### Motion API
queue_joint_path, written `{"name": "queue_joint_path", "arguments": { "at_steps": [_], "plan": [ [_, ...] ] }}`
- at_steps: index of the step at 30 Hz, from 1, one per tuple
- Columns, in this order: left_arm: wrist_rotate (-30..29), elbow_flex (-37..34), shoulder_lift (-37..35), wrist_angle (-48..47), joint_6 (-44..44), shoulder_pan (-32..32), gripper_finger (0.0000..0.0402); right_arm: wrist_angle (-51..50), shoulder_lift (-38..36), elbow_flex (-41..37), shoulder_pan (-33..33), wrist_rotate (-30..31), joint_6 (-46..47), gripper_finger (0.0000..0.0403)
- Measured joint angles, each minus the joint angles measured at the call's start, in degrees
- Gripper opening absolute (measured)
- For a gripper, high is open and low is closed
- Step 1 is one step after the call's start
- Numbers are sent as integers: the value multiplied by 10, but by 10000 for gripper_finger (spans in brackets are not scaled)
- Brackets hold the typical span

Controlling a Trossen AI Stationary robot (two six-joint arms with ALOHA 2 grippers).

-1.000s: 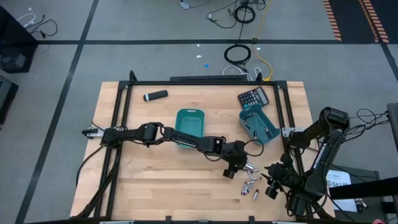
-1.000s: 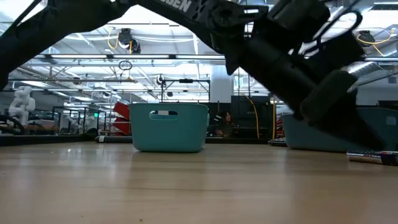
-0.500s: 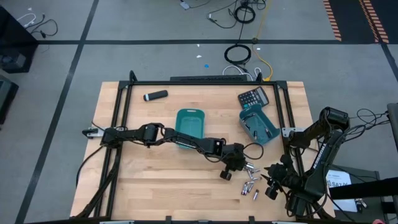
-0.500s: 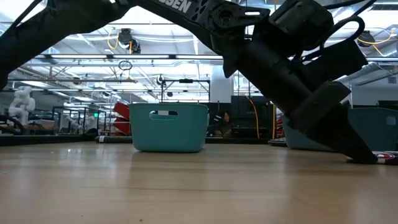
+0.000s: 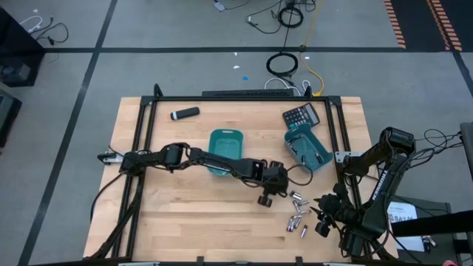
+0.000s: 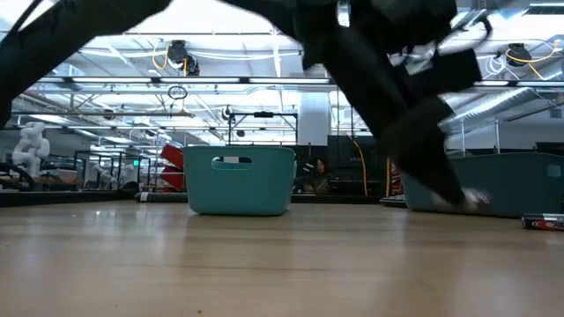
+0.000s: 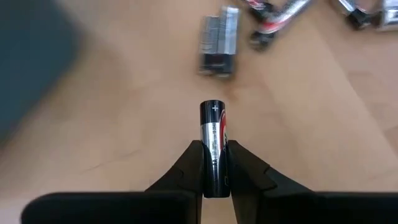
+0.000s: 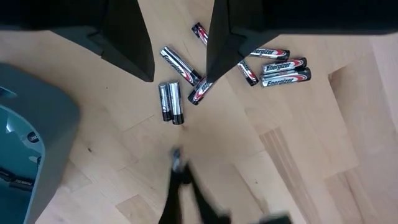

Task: Sort batteries
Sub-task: Put the silver battery into the green bin

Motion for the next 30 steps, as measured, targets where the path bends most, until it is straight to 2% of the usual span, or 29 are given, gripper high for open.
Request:
{"name": "queue_joint_path", "arguments": {
  "at_steps": [4,8,15,21,30],
  "plan": [
    [-65,2,-40,-66,12,-2,51,7,0,0,0,3,1,137],
    [-111,1,-76,-157,8,0,51,16,0,-4,0,31,2,137],
    [-202,3,-137,-377,-72,24,51,23,0,-5,0,68,-1,137],
    [-209,2,-150,-555,-148,66,51,54,0,-5,0,90,-38,137],
    [-180,-66,-149,-537,-136,111,81,91,0,-5,1,90,-74,137]
  ]
}}
